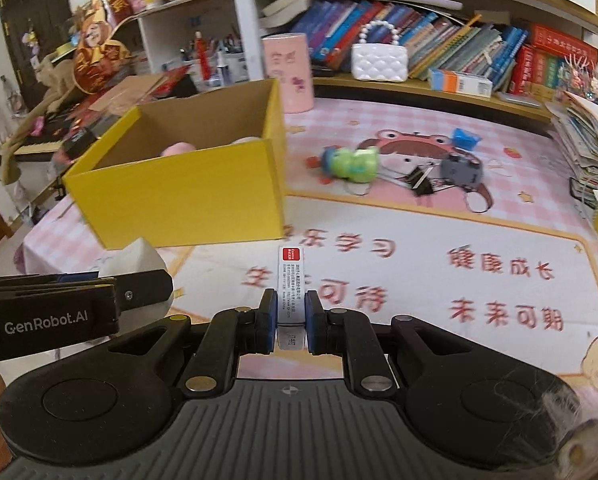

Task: Organize objects
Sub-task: 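Carry the foam cube and small box over the yellow box with both grippers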

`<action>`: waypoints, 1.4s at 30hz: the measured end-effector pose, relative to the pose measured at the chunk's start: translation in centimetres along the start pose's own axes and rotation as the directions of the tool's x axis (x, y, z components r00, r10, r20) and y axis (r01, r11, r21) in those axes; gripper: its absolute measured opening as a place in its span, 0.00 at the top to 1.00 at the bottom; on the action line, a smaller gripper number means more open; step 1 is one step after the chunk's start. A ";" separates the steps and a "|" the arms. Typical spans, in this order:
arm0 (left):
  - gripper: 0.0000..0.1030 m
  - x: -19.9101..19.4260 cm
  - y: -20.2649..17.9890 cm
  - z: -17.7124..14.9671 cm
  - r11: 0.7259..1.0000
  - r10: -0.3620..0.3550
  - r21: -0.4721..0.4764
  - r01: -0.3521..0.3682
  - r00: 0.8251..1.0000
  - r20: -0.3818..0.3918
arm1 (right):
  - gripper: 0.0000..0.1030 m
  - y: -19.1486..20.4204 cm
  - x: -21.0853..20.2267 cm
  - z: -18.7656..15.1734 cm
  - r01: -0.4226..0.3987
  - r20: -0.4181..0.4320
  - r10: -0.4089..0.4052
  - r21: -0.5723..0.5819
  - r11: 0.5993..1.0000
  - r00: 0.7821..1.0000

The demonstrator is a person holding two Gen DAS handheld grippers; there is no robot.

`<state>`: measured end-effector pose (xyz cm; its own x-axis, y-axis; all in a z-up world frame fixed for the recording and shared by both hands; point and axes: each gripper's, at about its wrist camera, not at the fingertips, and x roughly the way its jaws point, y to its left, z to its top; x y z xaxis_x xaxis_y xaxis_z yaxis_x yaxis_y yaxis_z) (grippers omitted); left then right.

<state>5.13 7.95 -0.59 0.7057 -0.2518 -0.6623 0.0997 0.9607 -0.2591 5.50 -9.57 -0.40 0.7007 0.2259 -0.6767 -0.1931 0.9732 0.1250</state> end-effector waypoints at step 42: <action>0.59 -4.4 6.5 5.7 0.994 0.096 0.031 -0.106 0.967 0.235 | 0.87 7.8 1.5 6.6 -0.093 0.141 0.095 -0.021 0.995 0.985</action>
<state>6.63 15.97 4.67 0.8570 -0.1241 -0.5001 0.0458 0.9851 -0.1658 9.61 -1.38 4.32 0.7690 0.3210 -0.5528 -0.2718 0.9469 0.1718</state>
